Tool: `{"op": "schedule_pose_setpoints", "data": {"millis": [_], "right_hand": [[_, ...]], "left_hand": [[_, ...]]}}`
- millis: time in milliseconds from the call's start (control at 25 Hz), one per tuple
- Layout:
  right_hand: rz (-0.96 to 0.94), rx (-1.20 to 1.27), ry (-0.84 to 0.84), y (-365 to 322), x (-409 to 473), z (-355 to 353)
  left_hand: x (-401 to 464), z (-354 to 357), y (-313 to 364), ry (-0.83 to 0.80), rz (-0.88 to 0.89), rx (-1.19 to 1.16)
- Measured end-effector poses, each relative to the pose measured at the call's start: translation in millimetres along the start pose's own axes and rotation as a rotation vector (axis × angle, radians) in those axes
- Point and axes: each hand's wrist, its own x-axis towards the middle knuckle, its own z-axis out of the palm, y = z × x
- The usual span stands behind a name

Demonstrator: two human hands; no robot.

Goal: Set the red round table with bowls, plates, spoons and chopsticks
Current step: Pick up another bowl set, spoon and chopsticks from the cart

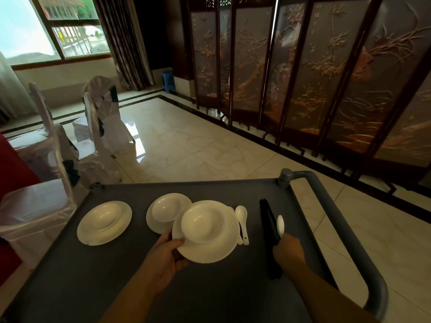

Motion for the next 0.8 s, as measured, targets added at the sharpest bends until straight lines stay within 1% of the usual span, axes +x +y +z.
{"op": "schedule_pose_setpoints", "data": {"millis": [120, 280, 360, 440, 520, 680, 800], "right_hand": [[0.014, 0.053, 0.047, 1.1, 0.1, -0.2], [0.002, 0.171, 0.067, -12.7, -2.7, -5.4], [-0.061, 0.221, 0.068, -26.0, -7.6, -7.8], [-0.18, 0.264, 0.054, -41.5, -13.8, -9.0], [-0.283, 0.307, 0.014, -62.3, -23.0, -10.5], [-0.492, 0.28, -0.135, -115.8, -51.7, -1.6], [-0.604, 0.279, -0.265, -152.2, -81.9, 13.4]], "left_hand": [[1.2, 2.4, -2.0, 0.003, -0.011, -0.008], [0.4, 6.2, -6.2, 0.01, -0.004, -0.019], [-1.3, 5.5, -8.2, 0.024, 0.01, -0.028], [-5.4, 2.6, -9.2, 0.045, 0.025, -0.046], [-12.1, -2.1, -9.8, 0.078, 0.04, -0.07], [-35.5, -20.2, -9.5, 0.156, 0.095, -0.116], [-66.2, -42.6, -10.4, 0.266, 0.163, -0.168]]}}
